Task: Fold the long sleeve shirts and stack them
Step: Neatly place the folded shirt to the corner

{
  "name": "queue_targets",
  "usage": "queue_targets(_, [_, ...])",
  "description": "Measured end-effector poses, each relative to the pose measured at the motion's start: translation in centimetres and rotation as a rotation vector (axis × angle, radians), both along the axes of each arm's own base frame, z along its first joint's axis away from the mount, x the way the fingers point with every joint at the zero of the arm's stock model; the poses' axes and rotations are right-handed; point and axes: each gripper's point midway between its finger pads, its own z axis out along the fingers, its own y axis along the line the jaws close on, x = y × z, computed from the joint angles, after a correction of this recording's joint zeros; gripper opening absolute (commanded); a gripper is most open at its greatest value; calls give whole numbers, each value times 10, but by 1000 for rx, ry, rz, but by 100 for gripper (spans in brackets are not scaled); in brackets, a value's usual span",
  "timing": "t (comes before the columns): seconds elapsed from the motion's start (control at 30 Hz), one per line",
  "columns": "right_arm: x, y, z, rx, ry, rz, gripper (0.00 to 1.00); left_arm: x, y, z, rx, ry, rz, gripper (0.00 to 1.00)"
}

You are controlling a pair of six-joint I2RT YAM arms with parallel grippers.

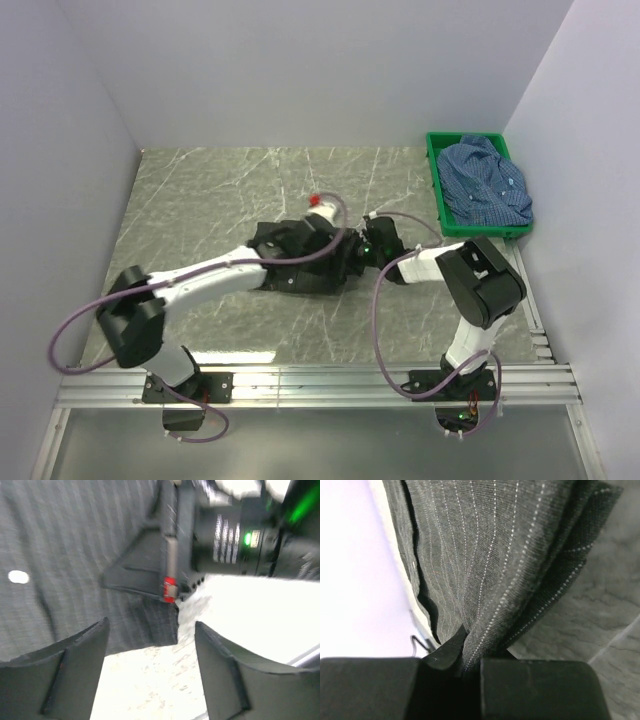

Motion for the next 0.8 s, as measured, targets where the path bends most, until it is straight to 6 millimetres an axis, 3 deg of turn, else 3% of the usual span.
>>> queue_targets(0.13, [13, -12, 8, -66, -37, 31, 0, 27, 30, 48, -120, -39, 84, 88])
queue_targets(0.27, [24, -39, 13, -167, -48, 48, 0, 58, 87, 74, -141, -80, 219, 88])
queue_targets(0.37, [27, -63, 24, -256, -61, 59, 0, 76, 141, 69, -111, -89, 337, 88])
queue_targets(0.53, [39, -107, 65, -451, -117, 60, 0, 74, 219, 42, -41, -48, 492, 87])
queue_targets(0.67, [56, -151, 125, -658, -194, 4, 0, 70, 251, 31, -31, -28, 565, 87])
queue_targets(0.8, [69, -196, 188, -888, -253, -88, 0, 67, 261, 25, -27, -10, 588, 86])
